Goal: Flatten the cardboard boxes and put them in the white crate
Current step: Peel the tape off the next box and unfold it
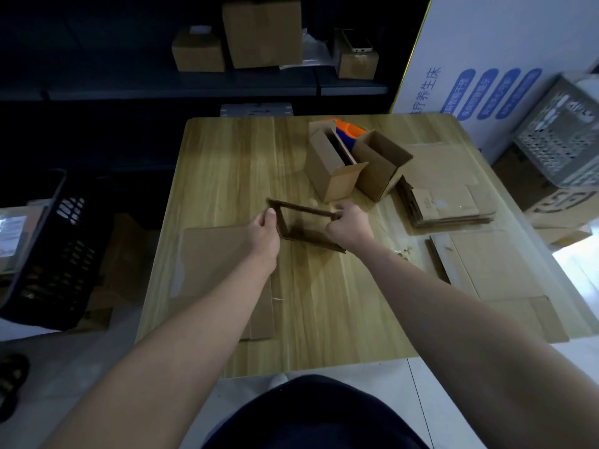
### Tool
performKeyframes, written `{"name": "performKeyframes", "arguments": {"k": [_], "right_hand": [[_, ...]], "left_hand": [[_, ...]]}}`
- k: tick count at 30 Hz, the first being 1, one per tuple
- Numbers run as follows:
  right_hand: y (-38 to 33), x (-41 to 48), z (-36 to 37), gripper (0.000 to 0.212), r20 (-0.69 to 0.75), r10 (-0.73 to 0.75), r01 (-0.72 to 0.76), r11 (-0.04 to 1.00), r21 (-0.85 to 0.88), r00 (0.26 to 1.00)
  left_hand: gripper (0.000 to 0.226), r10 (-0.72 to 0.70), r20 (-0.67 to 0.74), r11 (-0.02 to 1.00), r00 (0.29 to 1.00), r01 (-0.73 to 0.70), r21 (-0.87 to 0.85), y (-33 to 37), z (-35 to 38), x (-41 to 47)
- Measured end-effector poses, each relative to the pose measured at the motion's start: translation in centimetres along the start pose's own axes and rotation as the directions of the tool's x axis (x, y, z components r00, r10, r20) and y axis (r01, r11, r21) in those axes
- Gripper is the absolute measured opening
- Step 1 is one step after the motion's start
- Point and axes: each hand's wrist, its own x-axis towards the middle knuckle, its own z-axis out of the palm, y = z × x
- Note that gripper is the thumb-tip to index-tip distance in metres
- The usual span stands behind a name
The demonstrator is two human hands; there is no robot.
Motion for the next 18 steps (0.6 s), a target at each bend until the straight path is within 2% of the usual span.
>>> {"name": "performKeyframes", "arguments": {"k": [2,5,7,9,10,12,14,16,18], "right_hand": [[-0.2,-0.5,-0.3,0.034,0.076,-0.066,0.072,0.994,-0.082,0.995],[-0.7,-1.6,-0.1,0.030,0.195,-0.146,0.171,0.978,-0.117,0.970],[-0.8,-2.0,-0.1,0.027,0.311,-0.153,0.193,0.976,-0.102,0.938],[-0.5,-2.3,-0.6,0.028,0.359,-0.105,0.106,0.994,0.017,0.928],[-0.2,-2.2,-0.9,0.032,0.330,-0.094,0.079,0.995,0.059,0.939],[0.6,-1.8,-1.6,0.040,0.168,-0.077,0.078,0.997,0.005,0.983],[1.3,-1.5,-2.0,0.045,-0.006,-0.039,0.038,0.997,-0.071,0.999],[2.0,-1.0,-2.1,0.056,-0.034,0.046,-0.048,0.997,-0.060,0.998],[2.6,-0.6,-1.8,0.063,0.012,0.133,-0.133,0.990,-0.053,0.991]], "left_hand": [[0.038,-0.083,0.060,0.991,0.995,0.088,-0.098,0.3,0.3,0.2],[0.071,-0.130,0.220,0.980,0.967,0.158,-0.119,0.7,1.7,-0.2],[0.072,-0.184,0.169,0.970,0.968,0.207,-0.128,0.6,2.4,-0.2],[0.054,-0.222,0.081,0.968,0.972,0.230,-0.102,0.3,2.4,0.4],[0.042,-0.228,0.060,0.969,0.972,0.232,-0.078,0.2,2.1,0.8],[0.021,-0.231,0.042,0.973,0.972,0.231,-0.003,0.1,1.5,1.4],[0.015,-0.231,0.042,0.970,0.972,0.227,0.090,0.0,1.0,1.7],[0.020,-0.250,0.062,0.961,0.966,0.240,0.138,-0.3,0.7,2.0],[0.023,-0.273,0.104,0.954,0.956,0.255,0.158,-0.9,0.5,1.7]]}}
